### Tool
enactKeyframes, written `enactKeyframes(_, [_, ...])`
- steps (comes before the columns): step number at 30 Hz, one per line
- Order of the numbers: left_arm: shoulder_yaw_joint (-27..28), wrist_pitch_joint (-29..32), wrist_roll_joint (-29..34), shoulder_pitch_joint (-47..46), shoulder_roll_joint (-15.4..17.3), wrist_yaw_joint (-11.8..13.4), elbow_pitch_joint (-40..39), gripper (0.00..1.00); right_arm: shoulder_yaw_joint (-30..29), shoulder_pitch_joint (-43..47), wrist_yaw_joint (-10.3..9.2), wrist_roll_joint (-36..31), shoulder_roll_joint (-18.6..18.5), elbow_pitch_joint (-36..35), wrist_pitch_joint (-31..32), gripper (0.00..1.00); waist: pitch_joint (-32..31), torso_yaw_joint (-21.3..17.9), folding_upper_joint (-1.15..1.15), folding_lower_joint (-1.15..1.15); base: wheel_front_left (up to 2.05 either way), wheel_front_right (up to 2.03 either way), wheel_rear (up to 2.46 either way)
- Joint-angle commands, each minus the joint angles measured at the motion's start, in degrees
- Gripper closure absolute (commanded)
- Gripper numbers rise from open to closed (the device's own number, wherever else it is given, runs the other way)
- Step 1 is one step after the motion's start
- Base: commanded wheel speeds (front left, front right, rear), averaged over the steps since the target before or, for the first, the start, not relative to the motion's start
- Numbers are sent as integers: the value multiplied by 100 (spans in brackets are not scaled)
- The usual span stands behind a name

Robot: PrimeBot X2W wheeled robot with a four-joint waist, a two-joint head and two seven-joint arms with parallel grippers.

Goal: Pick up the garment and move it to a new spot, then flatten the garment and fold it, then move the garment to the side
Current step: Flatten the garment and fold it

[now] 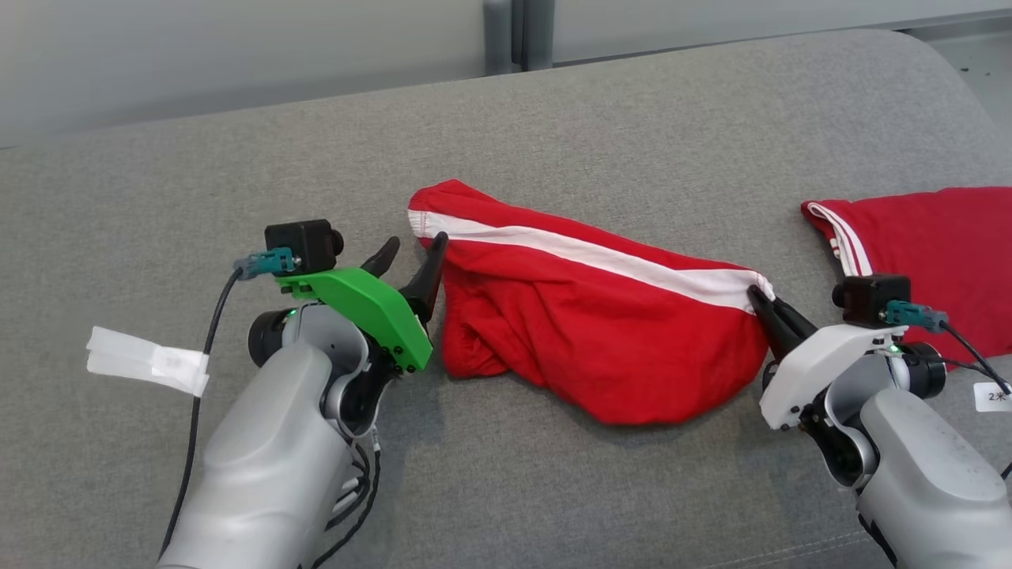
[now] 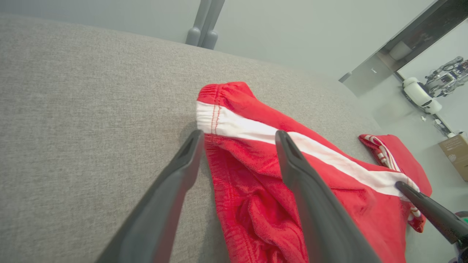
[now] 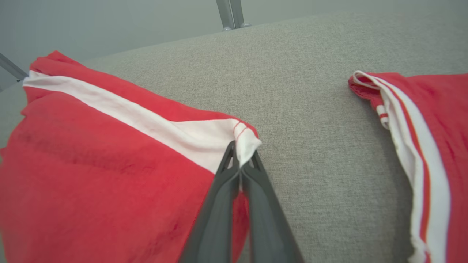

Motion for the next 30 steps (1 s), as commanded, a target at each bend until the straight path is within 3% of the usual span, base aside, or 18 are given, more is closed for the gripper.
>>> enactKeyframes(1, [-11, 15, -52, -188, 33, -29, 203, 0, 66, -115, 1, 55, 6, 16, -46, 100, 123, -149, 0, 0, 0, 0, 0])
enactKeyframes(7, [-194, -35, -258, -628, 138, -39, 802, 0, 355, -327, 1, 171, 34, 70, -118, 100, 275, -332, 0, 0, 0, 0, 0])
enactKeyframes(16, [-441, -40, -780, -951, 333, -42, 1096, 0, 647, -583, 1, 345, -6, 160, -271, 100, 481, -482, 0, 0, 0, 0, 0])
enactKeyframes(22, [-650, 120, -1339, -930, 448, -42, 690, 0, 771, -698, 1, 476, -10, 239, -367, 100, 567, -518, 0, 0, 0, 0, 0])
enactKeyframes(30, [-1049, 245, -1906, -777, 846, -43, 61, 0, 841, -770, 1, 561, -67, 391, -493, 100, 613, -484, 0, 0, 0, 0, 0])
